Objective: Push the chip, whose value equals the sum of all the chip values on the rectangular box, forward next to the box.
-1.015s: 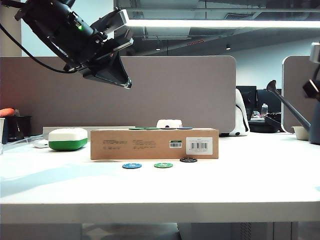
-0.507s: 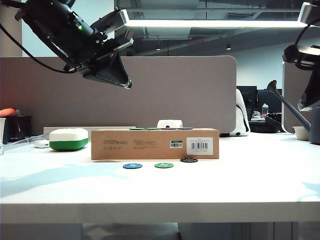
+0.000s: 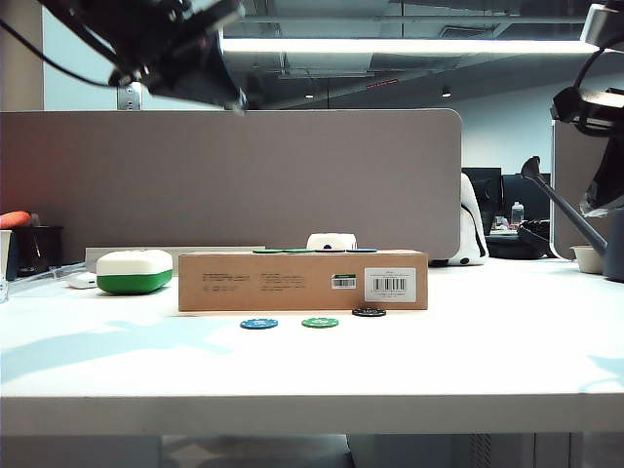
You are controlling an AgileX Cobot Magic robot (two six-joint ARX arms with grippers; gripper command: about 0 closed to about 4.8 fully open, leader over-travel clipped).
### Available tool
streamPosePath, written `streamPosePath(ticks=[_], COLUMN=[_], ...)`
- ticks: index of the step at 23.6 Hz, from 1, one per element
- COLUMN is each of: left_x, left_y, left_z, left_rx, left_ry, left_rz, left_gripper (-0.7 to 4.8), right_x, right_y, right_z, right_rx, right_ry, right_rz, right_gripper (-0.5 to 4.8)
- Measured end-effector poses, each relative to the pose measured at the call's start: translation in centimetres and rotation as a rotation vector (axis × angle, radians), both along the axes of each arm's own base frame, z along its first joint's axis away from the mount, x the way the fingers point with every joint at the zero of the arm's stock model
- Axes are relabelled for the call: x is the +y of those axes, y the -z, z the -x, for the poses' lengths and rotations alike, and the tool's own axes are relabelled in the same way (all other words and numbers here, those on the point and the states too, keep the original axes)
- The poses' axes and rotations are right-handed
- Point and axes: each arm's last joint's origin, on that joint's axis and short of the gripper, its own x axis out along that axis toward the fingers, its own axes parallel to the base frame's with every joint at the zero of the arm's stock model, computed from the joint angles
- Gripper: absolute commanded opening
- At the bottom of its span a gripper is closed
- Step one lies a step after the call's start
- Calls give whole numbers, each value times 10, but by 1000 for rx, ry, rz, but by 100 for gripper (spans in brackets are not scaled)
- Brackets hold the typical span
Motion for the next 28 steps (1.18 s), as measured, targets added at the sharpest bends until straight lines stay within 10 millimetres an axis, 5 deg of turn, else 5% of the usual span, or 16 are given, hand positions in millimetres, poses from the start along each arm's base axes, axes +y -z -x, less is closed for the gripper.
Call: streamPosePath(ticks=[8, 12, 17, 20, 22, 28], left_x=[27, 74, 109, 137, 142, 143], left_y=[-59, -91, -58, 4, 37, 81], left_z=[49, 101, 128, 158, 168, 178], left_rx=[-214, -327, -149, -91, -113, -272], left_ry=[-8, -122, -278, -473, -544, -600], left_rz=[65, 21, -125, -146, -113, -2], left_gripper=[-5, -5, -5, -5, -5, -5], right_x=[0, 0, 0, 0, 0, 0], right_y=[0, 0, 0, 0, 0, 0], right_z=[0, 0, 0, 0, 0, 0], right_rx=[0, 0, 0, 0, 0, 0], right_ry=[0, 0, 0, 0, 0, 0], right_rz=[0, 0, 0, 0, 0, 0], right_gripper=[-5, -5, -5, -5, -5, -5])
